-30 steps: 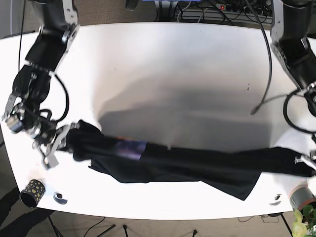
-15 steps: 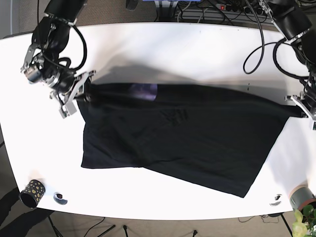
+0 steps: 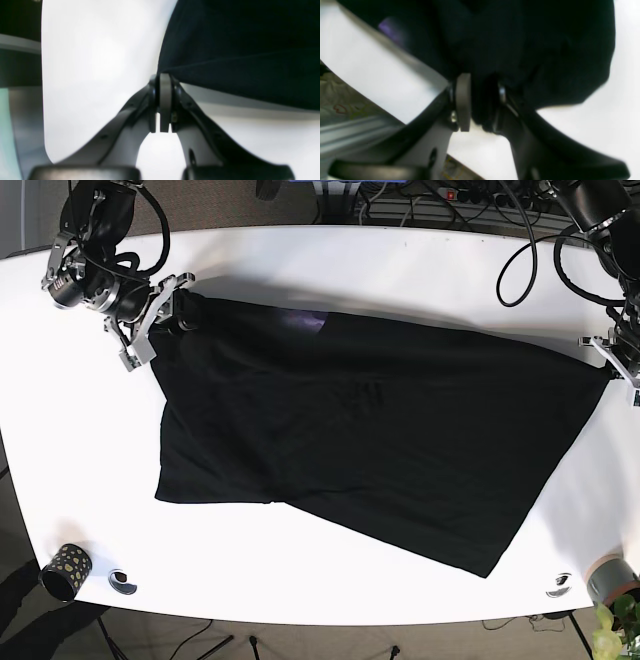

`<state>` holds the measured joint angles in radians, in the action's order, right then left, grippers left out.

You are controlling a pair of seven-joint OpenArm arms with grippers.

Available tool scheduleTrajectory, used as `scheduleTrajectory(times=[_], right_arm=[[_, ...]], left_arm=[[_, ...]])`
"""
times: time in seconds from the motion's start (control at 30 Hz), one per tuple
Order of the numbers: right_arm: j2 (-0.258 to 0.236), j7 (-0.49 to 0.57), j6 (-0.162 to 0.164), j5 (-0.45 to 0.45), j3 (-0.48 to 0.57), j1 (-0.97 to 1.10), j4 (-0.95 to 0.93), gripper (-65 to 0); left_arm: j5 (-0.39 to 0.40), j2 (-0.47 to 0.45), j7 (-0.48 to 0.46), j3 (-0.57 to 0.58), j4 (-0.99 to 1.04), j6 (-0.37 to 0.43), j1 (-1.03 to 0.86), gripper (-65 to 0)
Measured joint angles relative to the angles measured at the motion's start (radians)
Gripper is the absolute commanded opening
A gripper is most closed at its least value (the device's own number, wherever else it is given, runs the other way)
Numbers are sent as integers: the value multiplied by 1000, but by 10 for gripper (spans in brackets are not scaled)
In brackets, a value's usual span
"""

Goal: Fold the T-shirt properly

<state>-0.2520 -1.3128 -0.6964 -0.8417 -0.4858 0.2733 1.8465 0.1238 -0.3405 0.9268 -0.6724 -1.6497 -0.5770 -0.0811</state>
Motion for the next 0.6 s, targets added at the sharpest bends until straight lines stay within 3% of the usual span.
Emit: scheduleTrajectory(times=[0.3,0.4,0.5,0.6], right_arm=[[5,7,0,0,1,30,-14,-541],[9,7,0,6,2,30,-23,-520],[9,7,0,6,1,22,-24,-409],[8,7,0,7,0,-2,-24,-231]], left_arm=[[-11,-26,11,7,0,-3,88,-650],[-10,-32,-6,67,0,0,135,-650],[8,-28,-10,99,-1,-6,147,-650],[-12,-28,2,105,0,-6,148,-650]])
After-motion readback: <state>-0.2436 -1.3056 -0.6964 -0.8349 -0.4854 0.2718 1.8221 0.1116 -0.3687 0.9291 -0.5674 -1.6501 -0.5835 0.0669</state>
